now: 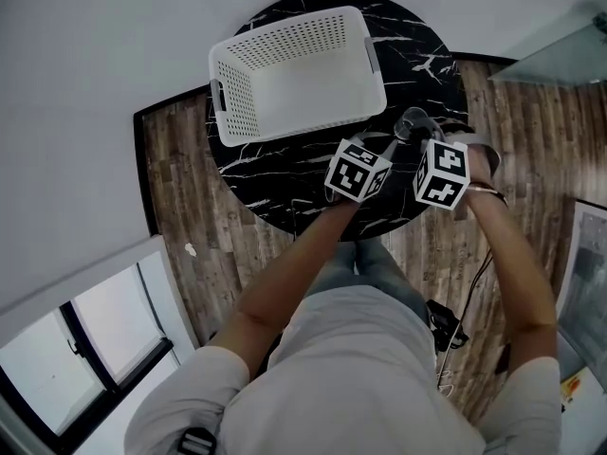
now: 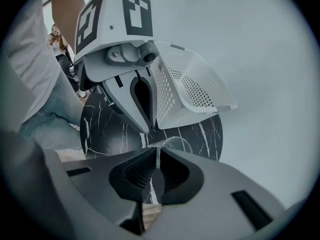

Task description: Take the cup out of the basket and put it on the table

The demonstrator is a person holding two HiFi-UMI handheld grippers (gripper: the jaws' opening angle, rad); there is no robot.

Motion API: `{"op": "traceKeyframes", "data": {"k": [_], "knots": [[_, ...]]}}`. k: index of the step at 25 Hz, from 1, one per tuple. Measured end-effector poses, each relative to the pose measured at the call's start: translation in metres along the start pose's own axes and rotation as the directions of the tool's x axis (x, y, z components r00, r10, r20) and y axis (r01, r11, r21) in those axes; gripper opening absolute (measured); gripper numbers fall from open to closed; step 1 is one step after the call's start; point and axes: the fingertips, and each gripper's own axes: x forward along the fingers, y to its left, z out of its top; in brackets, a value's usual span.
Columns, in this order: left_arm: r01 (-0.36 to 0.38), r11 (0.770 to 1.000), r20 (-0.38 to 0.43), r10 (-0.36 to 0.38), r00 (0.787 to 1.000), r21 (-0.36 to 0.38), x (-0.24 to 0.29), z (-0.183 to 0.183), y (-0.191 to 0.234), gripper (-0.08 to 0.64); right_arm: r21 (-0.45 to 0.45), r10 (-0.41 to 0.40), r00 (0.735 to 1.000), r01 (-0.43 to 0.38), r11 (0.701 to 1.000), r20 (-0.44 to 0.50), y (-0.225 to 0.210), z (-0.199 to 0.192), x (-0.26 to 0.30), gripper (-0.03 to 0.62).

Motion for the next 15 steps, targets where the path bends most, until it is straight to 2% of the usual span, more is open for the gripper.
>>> {"op": "traceKeyframes", "data": {"k": [15], "knots": [[0.007,0.999,-0.039,-0.009,0.999,-0.049,0.021,-0.018,0.011,-0.002,0.003,0.035,0.999,-0.035,0.999,-0.010,0.006,-0.010,0.030,0.025]]}}
